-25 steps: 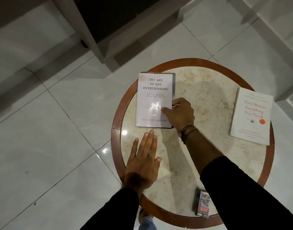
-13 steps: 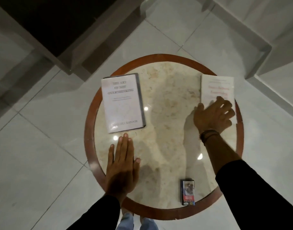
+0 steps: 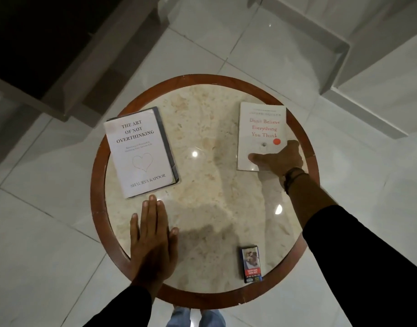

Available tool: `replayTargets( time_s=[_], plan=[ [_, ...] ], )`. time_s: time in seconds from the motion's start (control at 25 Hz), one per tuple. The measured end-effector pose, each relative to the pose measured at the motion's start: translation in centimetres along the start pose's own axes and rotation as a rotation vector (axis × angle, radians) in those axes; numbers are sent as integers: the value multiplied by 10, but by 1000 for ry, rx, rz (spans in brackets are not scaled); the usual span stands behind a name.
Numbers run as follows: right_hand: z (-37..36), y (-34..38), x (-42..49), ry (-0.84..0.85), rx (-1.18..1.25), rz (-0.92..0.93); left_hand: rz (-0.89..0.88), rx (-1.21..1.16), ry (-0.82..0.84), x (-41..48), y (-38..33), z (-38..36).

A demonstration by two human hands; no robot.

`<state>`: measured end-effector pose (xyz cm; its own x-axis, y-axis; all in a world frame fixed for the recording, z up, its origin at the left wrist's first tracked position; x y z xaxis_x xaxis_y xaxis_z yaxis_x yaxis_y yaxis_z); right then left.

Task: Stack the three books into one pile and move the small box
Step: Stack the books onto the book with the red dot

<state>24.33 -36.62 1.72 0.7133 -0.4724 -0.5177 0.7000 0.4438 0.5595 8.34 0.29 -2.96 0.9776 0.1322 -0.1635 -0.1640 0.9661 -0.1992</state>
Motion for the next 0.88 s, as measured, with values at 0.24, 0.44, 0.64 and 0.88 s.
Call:
replayTargets(
  time_s=[0.24, 0.44, 0.64, 0.88],
  plan=[
    [-16, 23, -17, -34, -328, 177, -3, -37, -12, -1, 1, 0],
    [-46, 33, -43, -76, -348, 59, 1, -63, 15, -2, 2, -5],
    [-51, 30, -41, 32, -118, 9, 21, -53, 51, -1, 3, -10],
    [-36, 82, -65, 138, 58, 312, 43, -48, 67, -1, 3, -10]
  ],
)
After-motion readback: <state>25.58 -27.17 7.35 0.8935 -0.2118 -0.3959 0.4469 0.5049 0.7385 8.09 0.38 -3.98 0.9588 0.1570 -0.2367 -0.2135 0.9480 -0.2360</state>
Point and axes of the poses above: each hand's wrist, its own x-axis towards the middle knuckle, its own z-axis out of the back of the hand, y = z × x, the point moved 9 cm from there along x, towards the middle knuckle, and after that the axes turned 11 degrees about z, right-handed, at the moved point
